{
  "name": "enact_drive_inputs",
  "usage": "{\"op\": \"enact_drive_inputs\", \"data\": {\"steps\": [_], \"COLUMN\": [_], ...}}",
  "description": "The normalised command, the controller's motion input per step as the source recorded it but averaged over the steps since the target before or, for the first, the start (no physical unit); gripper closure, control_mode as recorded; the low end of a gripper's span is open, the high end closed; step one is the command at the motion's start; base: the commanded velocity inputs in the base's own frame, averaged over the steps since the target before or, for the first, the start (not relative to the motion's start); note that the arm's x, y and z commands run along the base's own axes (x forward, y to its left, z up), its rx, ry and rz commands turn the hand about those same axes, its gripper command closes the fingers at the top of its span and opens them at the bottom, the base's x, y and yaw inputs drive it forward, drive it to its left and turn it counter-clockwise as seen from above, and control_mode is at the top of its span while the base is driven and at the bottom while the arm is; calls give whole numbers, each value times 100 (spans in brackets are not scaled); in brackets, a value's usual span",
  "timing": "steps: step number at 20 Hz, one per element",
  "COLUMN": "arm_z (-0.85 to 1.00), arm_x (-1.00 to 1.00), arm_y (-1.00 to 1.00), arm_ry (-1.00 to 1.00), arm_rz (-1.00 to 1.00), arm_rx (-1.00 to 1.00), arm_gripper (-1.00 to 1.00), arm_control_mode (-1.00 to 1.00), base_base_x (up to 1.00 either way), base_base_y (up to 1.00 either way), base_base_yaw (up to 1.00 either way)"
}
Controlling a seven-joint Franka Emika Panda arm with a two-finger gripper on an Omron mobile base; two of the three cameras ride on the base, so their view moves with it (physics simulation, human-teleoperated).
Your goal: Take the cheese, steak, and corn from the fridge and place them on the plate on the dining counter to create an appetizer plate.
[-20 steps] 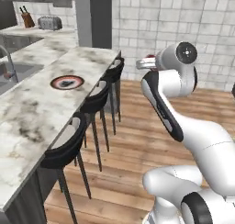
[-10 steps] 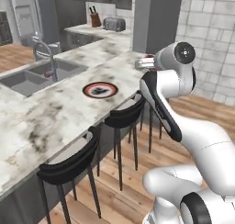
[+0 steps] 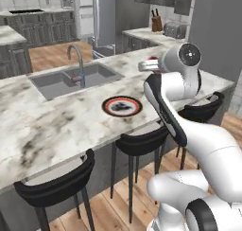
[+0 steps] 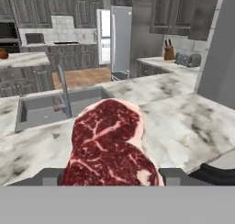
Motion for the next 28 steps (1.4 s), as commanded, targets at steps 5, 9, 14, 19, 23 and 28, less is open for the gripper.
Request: {"op": "enact_drive_inputs", "data": {"steps": [5,9,14,19,23,28], "arm_z": [0,0,-56,-69,-30,-22], "arm_x": [0,0,15,8,37,41], "arm_y": [0,0,-12,-16,-2,-4], "arm_ry": [0,0,35,43,37,40], "arm_rz": [0,0,26,15,0,-1], "arm_rx": [0,0,0,0,-1,-3], "arm_gripper": [100,100,100,100,100,100], "arm_control_mode": [100,100,-100,-100,-100,-100], "base_base_x": [95,43,6,0,0,0], "base_base_y": [-59,-36,-5,0,0,0], "base_base_yaw": [52,40,7,0,0,0]}}
